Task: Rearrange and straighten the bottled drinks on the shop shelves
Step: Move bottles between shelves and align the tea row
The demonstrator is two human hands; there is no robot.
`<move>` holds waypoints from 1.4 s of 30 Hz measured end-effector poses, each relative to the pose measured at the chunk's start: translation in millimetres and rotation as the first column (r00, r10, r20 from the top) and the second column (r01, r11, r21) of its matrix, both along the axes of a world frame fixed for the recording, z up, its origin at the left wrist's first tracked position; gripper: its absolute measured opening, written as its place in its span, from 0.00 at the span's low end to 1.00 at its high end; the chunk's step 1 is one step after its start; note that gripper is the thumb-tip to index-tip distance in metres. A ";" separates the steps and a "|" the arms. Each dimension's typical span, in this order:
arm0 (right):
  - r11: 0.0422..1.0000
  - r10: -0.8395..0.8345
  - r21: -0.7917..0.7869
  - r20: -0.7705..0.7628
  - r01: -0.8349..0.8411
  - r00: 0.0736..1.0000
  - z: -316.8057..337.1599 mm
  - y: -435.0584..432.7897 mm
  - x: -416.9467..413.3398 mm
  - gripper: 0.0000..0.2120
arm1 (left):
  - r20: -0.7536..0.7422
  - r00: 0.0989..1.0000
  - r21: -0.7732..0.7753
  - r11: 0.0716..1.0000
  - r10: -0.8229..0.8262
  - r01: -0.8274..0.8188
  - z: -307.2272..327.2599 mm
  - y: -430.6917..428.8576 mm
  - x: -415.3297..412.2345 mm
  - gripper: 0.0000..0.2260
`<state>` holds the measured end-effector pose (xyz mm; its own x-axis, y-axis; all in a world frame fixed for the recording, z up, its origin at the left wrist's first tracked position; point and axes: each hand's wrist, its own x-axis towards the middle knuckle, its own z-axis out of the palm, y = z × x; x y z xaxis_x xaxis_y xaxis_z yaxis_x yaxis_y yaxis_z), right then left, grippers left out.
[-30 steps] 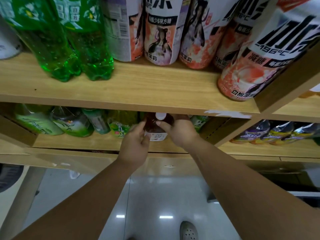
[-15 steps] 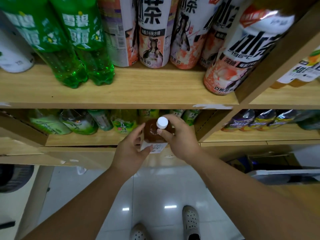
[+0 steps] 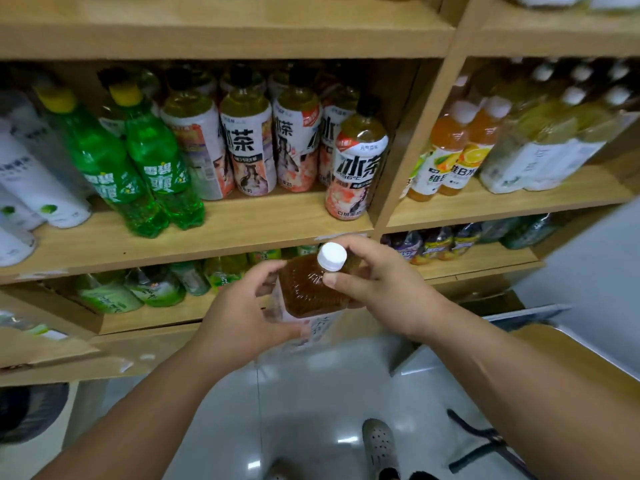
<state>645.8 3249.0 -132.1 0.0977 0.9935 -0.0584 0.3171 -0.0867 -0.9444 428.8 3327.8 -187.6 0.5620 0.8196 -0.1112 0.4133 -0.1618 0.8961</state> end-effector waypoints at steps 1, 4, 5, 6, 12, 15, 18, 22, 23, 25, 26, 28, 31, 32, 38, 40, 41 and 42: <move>1.000 -0.002 0.014 0.012 0.002 1.000 10.7 -5.3 7.3 0.10 | -0.008 1.000 0.023 1.000 -0.009 0.009 10.8 -2.8 9.7 0.43; 0.999 0.000 0.045 -0.008 0.000 1.000 34.1 -20.2 35.1 0.11 | 0.012 1.000 0.068 0.998 -0.020 0.019 34.6 -14.0 41.5 0.40; 0.999 -0.003 0.049 -0.023 0.004 1.000 39.0 -24.4 46.6 0.11 | 0.036 0.999 0.072 0.997 -0.011 0.008 39.8 -18.6 53.1 0.40; 0.999 -0.005 0.050 -0.041 0.007 0.999 43.7 -28.4 58.5 0.11 | 0.061 0.998 0.071 0.997 0.005 -0.010 44.0 -23.4 65.4 0.39; 0.992 -0.076 0.086 -0.183 0.093 0.980 60.8 -44.1 155.7 0.12 | 0.143 0.986 0.108 0.989 0.087 -0.103 68.0 -46.2 162.9 0.33; 0.988 -0.052 0.130 -0.190 0.078 0.980 65.9 -51.7 218.6 0.15 | 0.204 0.964 0.073 0.979 0.170 -0.188 79.6 -55.3 226.3 0.34; 0.986 -0.040 0.153 -0.186 0.069 0.982 69.2 -67.1 276.8 0.22 | 0.237 0.950 0.084 0.970 0.203 -0.228 90.0 -64.5 289.2 0.36; 0.989 -0.055 0.124 -0.167 0.077 0.984 68.6 -90.0 351.3 0.28 | 0.227 0.961 0.089 0.979 0.160 -0.184 104.7 -78.7 365.7 0.34; 0.989 -0.062 0.122 -0.182 0.086 0.981 66.7 -95.2 368.7 0.28 | 0.223 0.965 0.086 0.983 0.141 -0.163 106.1 -81.0 384.0 0.34; 0.985 -0.093 0.123 -0.204 0.120 0.974 61.4 -106.9 401.9 0.29 | 0.215 0.972 0.088 0.989 0.099 -0.121 107.3 -85.3 421.4 0.36; 0.983 -0.108 0.125 -0.199 0.135 0.974 57.8 -112.2 416.8 0.30 | 0.212 0.974 0.093 0.990 0.081 -0.103 106.4 -87.5 439.4 0.36; 0.977 -0.150 0.127 -0.165 0.172 0.975 51.4 -122.4 446.3 0.33 | 0.214 0.976 0.090 0.994 0.046 -0.067 103.6 -93.4 475.7 0.36; 0.956 -0.253 0.105 -0.170 0.273 0.952 32.7 -135.6 493.6 0.33 | 0.256 0.966 0.039 0.998 0.038 -0.050 95.2 -99.3 530.6 0.36; 0.948 -0.288 0.087 -0.184 0.307 0.940 24.3 -139.3 508.4 0.32 | 0.270 0.962 0.014 0.999 0.042 -0.047 92.5 -99.0 548.6 0.37; 0.916 -0.393 0.065 -0.064 0.397 0.917 -12.5 -138.9 570.4 0.39 | 0.247 0.968 -0.059 0.997 -0.038 0.054 84.3 -89.3 646.7 0.38; 0.884 -0.454 0.100 -0.043 0.456 0.890 -19.5 -130.2 587.5 0.40 | 0.249 0.968 -0.097 0.993 -0.042 0.068 76.2 -84.4 670.7 0.36; 0.874 -0.473 0.108 -0.035 0.474 0.880 -24.1 -124.9 595.6 0.40 | 0.251 0.967 -0.113 0.991 -0.045 0.075 71.9 -81.5 680.9 0.35; 0.871 -0.479 0.110 -0.032 0.479 0.877 -28.8 -119.3 602.7 0.40 | 0.252 0.967 -0.125 0.989 -0.045 0.078 66.5 -77.7 689.7 0.34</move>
